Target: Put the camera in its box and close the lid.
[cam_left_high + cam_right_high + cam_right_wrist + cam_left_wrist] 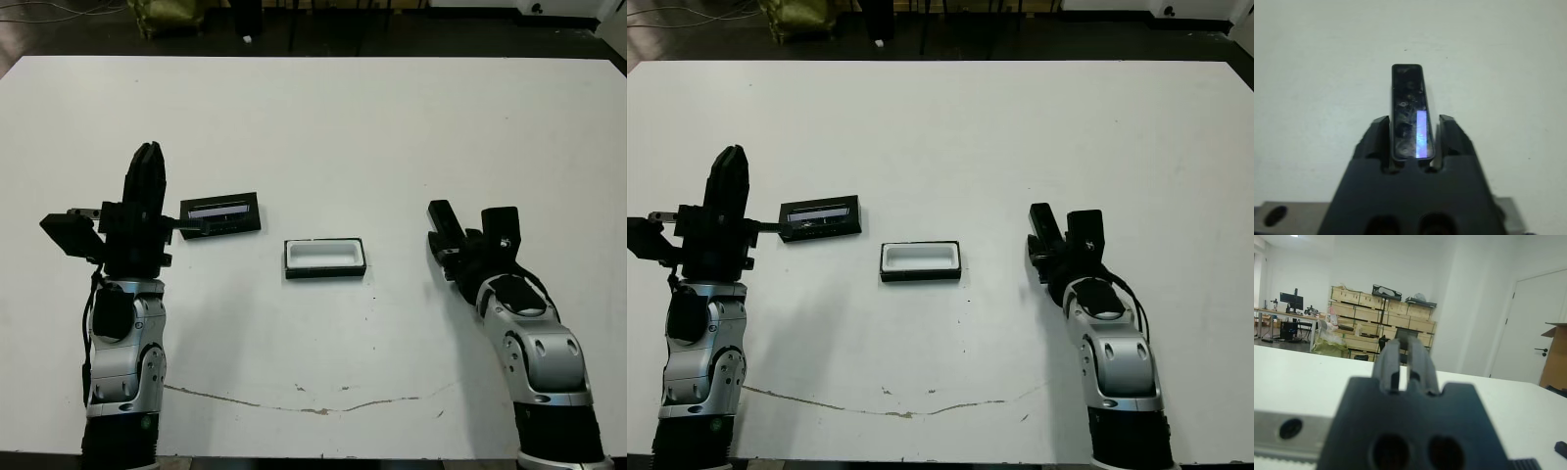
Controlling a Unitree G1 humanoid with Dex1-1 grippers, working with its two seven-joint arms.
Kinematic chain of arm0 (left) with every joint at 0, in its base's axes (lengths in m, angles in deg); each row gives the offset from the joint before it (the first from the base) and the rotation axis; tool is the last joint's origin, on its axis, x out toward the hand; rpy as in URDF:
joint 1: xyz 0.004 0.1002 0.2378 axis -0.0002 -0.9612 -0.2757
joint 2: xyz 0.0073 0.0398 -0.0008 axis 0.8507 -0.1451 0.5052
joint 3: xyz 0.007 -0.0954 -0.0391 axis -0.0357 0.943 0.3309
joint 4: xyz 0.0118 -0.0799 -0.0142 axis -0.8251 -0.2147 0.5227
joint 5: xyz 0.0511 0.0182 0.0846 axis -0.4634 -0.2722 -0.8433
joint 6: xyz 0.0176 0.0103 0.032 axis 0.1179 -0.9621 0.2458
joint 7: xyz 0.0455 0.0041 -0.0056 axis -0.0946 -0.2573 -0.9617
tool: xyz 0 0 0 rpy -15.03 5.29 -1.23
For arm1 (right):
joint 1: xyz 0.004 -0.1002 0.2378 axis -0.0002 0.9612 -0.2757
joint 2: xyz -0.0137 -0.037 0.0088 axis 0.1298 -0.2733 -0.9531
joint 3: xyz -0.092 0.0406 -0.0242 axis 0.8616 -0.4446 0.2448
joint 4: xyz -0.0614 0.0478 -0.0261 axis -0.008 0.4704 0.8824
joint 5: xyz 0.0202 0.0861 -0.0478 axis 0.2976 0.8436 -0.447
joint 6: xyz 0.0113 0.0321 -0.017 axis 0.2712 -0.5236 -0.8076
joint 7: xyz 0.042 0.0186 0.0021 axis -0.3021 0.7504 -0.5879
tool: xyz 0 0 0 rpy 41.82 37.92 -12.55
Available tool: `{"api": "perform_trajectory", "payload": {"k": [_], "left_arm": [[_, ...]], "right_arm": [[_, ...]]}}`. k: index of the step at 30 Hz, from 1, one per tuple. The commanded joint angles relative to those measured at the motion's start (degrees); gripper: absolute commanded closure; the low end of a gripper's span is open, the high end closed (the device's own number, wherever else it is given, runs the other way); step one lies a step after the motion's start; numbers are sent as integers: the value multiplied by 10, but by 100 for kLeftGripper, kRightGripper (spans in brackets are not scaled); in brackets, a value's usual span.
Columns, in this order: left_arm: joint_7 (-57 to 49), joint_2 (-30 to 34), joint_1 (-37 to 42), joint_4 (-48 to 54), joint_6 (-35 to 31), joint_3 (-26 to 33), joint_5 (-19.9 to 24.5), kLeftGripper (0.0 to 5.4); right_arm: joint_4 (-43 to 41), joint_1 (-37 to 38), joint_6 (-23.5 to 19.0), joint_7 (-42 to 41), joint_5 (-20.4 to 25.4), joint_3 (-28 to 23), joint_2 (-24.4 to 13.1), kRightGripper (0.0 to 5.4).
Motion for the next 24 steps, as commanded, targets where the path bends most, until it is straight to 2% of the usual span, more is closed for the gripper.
{"api": "perform_trajectory", "payload": {"k": [1, 3, 5, 17, 19, 24], "left_arm": [[-2, 8, -10, -5, -5, 4, -3, 540], [0, 9, -9, -7, -3, 4, -3, 540], [2, 9, -9, -7, -6, 5, 3, 540], [-4, 7, -11, 2, -15, 4, 1, 540], [-4, 8, -10, 0, -14, 5, 1, 540], [-3, 9, -9, -3, -9, 5, -3, 540]], "right_arm": [[23, 26, 15, -6, -4, 1, -4, 450], [27, 28, 25, -9, -3, 0, -6, 486], [26, 26, 20, -5, -3, -3, -3, 499], [22, 29, 32, -4, 1, -11, 1, 502], [23, 30, 54, -16, 11, -17, -1, 502], [-12, 11, 45, -53, 33, -28, -26, 502]]}}
